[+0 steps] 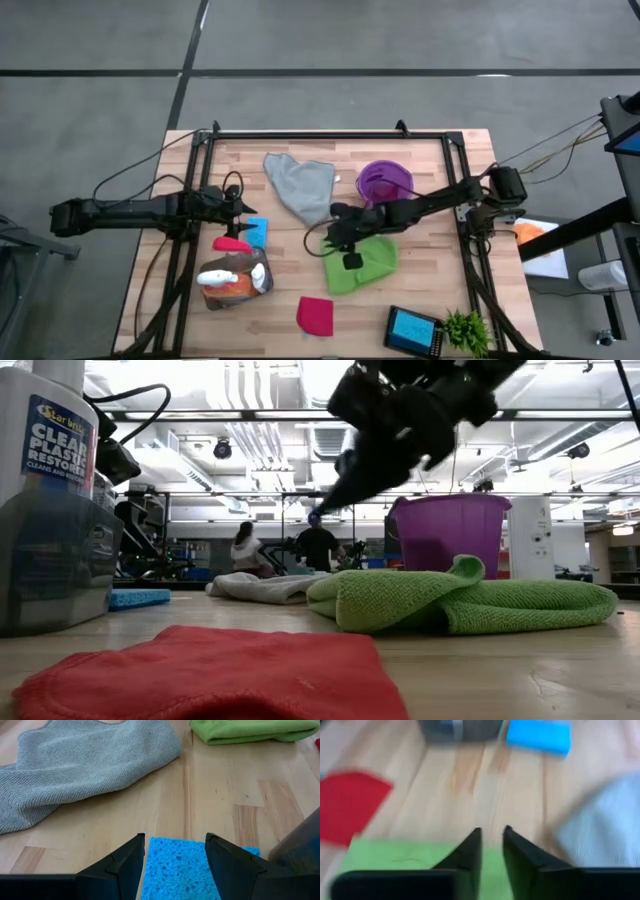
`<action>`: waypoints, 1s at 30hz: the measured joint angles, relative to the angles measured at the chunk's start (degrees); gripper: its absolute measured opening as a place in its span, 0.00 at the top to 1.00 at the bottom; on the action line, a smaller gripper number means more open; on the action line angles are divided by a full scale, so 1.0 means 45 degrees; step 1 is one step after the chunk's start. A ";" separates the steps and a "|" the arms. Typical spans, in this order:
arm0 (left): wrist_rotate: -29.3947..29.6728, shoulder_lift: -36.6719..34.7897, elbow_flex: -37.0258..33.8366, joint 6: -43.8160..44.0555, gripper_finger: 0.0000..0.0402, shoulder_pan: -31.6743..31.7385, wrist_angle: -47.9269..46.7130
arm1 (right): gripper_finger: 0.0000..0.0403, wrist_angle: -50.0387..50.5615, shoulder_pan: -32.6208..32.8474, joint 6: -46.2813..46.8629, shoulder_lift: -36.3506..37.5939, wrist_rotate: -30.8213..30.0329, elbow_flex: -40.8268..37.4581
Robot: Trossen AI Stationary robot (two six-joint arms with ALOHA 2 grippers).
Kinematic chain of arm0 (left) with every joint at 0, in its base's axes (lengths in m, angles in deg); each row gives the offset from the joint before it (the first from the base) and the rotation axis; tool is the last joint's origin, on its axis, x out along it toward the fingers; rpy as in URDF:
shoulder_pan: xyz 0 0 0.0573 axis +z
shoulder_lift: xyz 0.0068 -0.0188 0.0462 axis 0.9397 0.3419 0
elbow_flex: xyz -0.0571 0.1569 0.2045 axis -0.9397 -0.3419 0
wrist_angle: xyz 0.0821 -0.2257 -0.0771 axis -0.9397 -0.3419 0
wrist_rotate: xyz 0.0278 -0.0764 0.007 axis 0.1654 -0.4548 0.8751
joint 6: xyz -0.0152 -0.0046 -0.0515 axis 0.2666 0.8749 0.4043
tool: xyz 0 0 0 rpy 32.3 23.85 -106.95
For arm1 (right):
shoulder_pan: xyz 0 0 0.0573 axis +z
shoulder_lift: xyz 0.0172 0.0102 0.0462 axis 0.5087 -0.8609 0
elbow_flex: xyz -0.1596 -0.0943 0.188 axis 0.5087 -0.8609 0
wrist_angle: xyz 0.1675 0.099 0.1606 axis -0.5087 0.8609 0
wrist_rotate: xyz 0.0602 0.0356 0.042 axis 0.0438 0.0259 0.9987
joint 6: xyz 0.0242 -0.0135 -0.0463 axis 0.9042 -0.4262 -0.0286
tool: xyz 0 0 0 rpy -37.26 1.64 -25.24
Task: Pick & Place Kitchen Items
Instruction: Put the green microfiber towel into the purple bucket
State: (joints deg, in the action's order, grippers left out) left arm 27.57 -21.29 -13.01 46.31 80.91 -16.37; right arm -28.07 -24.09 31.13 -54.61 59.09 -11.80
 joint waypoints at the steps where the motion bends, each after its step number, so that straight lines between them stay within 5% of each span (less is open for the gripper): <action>1: 0.0003 0.0000 0.0000 -0.0003 0.47 0.0000 0.0000 | 0.76 0.0910 0.0084 0.0045 -0.0014 -0.0132 0.0204; 8: 0.0003 0.0000 0.0000 -0.0003 0.47 0.0000 0.0005 | 0.31 0.4645 0.0924 0.0260 -0.0269 -0.0265 0.1598; 13: -0.0002 0.0000 0.0000 -0.0005 0.47 -0.0010 0.0011 | 0.10 0.6186 0.1853 0.0568 -0.0651 -0.0301 0.2302; 20: 0.0001 0.0000 0.0000 -0.0001 0.47 -0.0010 0.0024 | 0.03 0.6946 0.3349 0.1896 -0.1137 -0.0426 0.2944; 30: 0.0003 0.0000 0.0000 -0.0003 0.47 -0.0010 0.0029 | 0.03 0.7677 0.4189 0.2516 -0.3232 -0.4209 0.3351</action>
State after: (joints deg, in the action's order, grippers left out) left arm 27.58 -21.29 -13.01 46.30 80.86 -16.24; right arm 6.47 -5.24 42.45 -69.16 40.15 3.28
